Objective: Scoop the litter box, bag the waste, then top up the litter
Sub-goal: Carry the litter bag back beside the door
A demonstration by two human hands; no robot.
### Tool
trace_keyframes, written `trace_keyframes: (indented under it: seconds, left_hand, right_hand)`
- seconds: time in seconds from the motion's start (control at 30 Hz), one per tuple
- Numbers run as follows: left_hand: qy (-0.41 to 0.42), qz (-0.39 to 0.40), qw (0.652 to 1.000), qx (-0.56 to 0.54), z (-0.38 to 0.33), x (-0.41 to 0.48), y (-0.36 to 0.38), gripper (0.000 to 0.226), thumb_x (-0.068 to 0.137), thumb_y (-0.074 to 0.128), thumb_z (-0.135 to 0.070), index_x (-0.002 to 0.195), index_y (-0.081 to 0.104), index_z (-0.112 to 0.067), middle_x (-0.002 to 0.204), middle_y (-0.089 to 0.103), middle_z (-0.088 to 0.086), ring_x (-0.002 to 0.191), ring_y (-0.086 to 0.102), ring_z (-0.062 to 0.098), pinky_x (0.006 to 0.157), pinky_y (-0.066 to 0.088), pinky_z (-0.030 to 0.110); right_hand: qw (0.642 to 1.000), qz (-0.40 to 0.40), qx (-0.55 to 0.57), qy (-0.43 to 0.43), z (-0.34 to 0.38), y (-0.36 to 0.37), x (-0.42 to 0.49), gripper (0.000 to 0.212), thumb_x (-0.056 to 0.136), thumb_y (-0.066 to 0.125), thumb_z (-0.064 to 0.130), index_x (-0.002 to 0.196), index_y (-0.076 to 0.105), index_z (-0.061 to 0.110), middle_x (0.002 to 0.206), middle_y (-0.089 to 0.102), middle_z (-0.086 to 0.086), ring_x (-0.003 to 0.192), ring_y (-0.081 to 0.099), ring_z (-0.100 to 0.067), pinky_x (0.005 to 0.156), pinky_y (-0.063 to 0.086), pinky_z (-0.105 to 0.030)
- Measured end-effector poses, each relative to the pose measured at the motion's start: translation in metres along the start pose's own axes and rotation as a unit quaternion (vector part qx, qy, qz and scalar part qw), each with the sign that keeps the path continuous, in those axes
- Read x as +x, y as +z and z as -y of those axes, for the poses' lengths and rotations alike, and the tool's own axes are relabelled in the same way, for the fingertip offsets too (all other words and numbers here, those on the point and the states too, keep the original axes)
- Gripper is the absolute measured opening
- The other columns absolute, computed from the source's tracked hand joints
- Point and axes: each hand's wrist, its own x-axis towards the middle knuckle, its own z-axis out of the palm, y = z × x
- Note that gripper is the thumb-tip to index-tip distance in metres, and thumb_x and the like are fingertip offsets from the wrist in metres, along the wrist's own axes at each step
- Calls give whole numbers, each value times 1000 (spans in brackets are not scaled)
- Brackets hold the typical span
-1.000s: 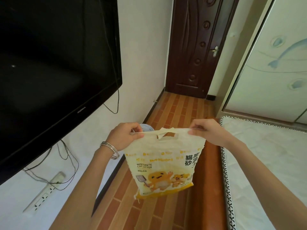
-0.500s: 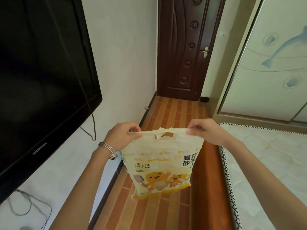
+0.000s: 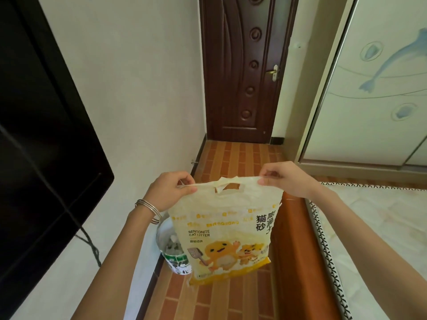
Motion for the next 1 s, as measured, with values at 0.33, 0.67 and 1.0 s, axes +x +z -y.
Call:
trace_keyframes:
  seconds: [0.33, 0.67, 1.0]
  left_hand:
    - [-13, -8, 1000, 7, 20, 110, 24, 21, 81, 69, -31, 66, 56, -40, 76, 62, -17, 80, 56, 9, 77, 48, 37]
    - [-37, -37, 999, 5, 10, 262, 40, 19, 81, 69, -29, 68, 58, -36, 77, 63, -16, 79, 56, 6, 78, 48, 38]
    - [-48, -35, 998, -5, 10, 380, 63, 15, 82, 68, -29, 71, 59, -35, 80, 64, -14, 78, 56, 5, 78, 48, 37]
  right_hand:
    - [1000, 19, 7, -8, -75, -19, 93, 10, 85, 62, 31, 86, 63, 21, 84, 65, 2, 79, 59, -12, 70, 46, -26]
    - [998, 46, 23, -23, -162, -86, 221, 6, 87, 62, 28, 82, 61, 25, 78, 62, 13, 73, 55, 7, 64, 40, -11]
    - [998, 44, 14, -50, -239, -131, 319, 6, 86, 62, 30, 81, 62, 27, 80, 63, 9, 74, 58, -2, 65, 42, -15]
